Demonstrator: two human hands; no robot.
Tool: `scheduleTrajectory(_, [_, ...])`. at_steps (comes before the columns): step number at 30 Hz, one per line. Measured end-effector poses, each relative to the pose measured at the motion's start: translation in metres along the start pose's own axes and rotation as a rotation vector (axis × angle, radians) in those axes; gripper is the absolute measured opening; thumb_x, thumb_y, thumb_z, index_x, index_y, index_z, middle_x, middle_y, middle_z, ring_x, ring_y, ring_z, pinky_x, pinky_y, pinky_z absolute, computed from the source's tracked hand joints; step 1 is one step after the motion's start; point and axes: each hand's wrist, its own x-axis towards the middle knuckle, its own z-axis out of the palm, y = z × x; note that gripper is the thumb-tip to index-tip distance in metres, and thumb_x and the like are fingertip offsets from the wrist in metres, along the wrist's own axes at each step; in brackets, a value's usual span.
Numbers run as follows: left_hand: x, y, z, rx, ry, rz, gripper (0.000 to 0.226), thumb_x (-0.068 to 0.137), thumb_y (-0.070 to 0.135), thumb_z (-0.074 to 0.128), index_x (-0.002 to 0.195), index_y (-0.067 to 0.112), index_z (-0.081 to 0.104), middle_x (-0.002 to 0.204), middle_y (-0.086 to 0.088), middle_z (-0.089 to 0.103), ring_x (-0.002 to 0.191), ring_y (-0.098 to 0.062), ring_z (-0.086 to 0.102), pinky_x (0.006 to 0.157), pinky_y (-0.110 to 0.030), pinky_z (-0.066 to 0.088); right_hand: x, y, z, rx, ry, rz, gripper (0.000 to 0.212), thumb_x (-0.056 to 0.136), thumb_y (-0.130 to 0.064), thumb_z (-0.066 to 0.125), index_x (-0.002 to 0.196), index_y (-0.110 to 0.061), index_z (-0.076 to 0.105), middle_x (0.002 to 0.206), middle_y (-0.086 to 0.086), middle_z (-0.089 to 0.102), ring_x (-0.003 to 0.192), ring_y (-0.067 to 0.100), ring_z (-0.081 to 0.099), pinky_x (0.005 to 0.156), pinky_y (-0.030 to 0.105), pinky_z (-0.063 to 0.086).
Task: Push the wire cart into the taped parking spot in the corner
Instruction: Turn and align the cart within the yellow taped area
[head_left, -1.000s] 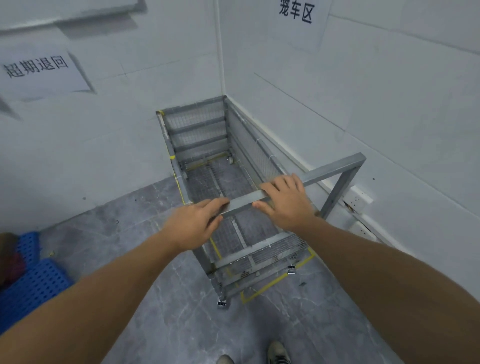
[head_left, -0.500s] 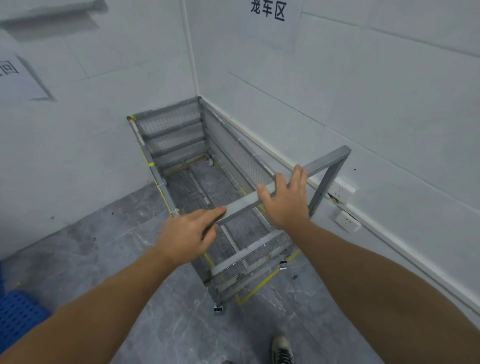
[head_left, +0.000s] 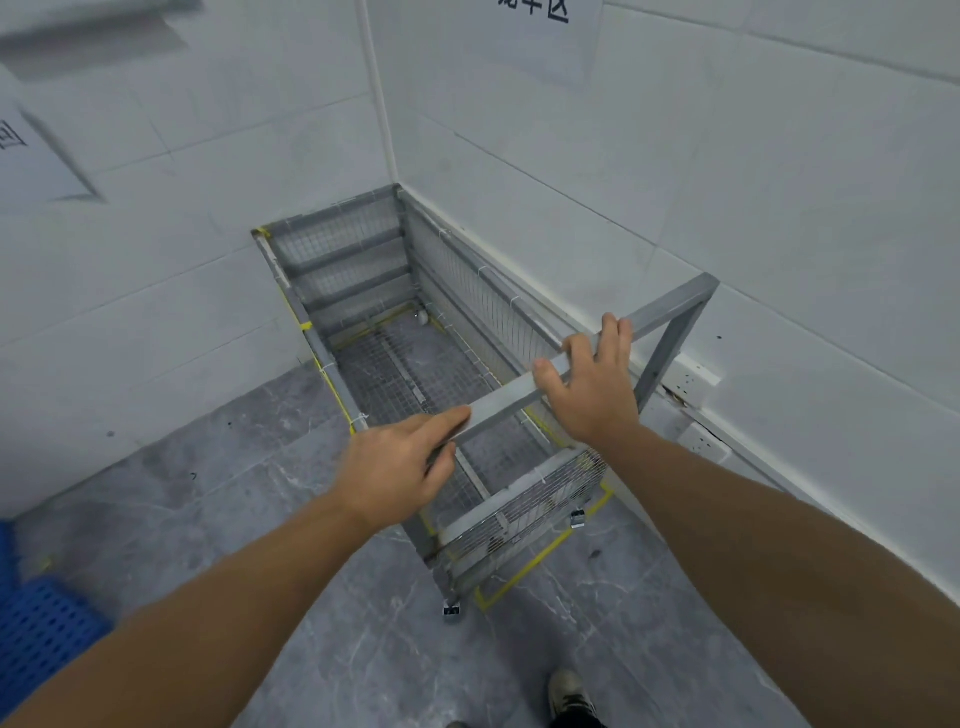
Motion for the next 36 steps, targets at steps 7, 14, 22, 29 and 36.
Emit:
scheduleTrajectory(7, [0.03, 0.015, 0.016, 0.003, 0.009, -0.032, 0.038, 0.092, 0.033, 0.046, 0.128, 0.027, 0.057, 0.082, 0.006, 0.069, 0.052, -0.015, 0.06, 0.039, -0.031, 0.049, 0.03, 0.027, -0.011, -0.03, 0.0, -0.041, 0.054, 0.089, -0.068, 0.035, 0.113, -0.021, 0.045, 0.161, 0.019, 0.01, 0.15, 0.032, -0.006, 0.115, 0.059, 0.022])
scheduleTrajectory(14, [0.063, 0.033, 0.033, 0.027, 0.016, -0.086, 0.04, 0.092, 0.034, 0.045, 0.128, 0.027, 0.058, 0.09, 0.004, 0.072, 0.056, -0.016, 0.062, 0.043, -0.033, 0.052, 0.064, 0.055, -0.029, -0.171, -0.004, -0.156, 0.062, 0.091, -0.07, 0.027, 0.11, -0.016, 0.05, 0.144, 0.015, 0.039, 0.144, 0.039, 0.013, 0.114, 0.058, 0.021])
scheduleTrajectory(22, [0.083, 0.045, 0.044, 0.054, 0.026, -0.125, 0.038, 0.091, 0.031, 0.048, 0.127, 0.026, 0.06, 0.085, 0.004, 0.07, 0.052, -0.016, 0.059, 0.041, -0.031, 0.05, 0.112, 0.09, -0.049, -0.284, 0.068, -0.446, 0.061, 0.093, -0.067, 0.031, 0.092, -0.012, 0.057, 0.092, 0.006, 0.054, 0.1, 0.03, 0.049, 0.112, 0.058, 0.022])
scheduleTrajectory(29, [0.086, 0.048, 0.047, 0.075, 0.03, -0.162, 0.039, 0.089, 0.031, 0.049, 0.125, 0.027, 0.063, 0.084, 0.007, 0.071, 0.055, -0.016, 0.061, 0.042, -0.028, 0.049, 0.121, 0.099, -0.042, -0.19, 0.098, -0.494, 0.054, 0.092, -0.064, 0.036, 0.085, -0.015, 0.059, 0.087, 0.0, 0.05, 0.093, 0.028, 0.047, 0.111, 0.055, 0.024])
scheduleTrajectory(36, [0.087, 0.05, 0.048, 0.092, 0.026, -0.181, 0.039, 0.088, 0.031, 0.05, 0.125, 0.027, 0.062, 0.088, 0.006, 0.072, 0.053, -0.015, 0.06, 0.043, -0.029, 0.05, 0.127, 0.103, -0.042, -0.176, 0.114, -0.538, 0.052, 0.093, -0.063, 0.035, 0.079, -0.018, 0.056, 0.083, -0.002, 0.046, 0.086, 0.024, 0.043, 0.101, 0.049, 0.029])
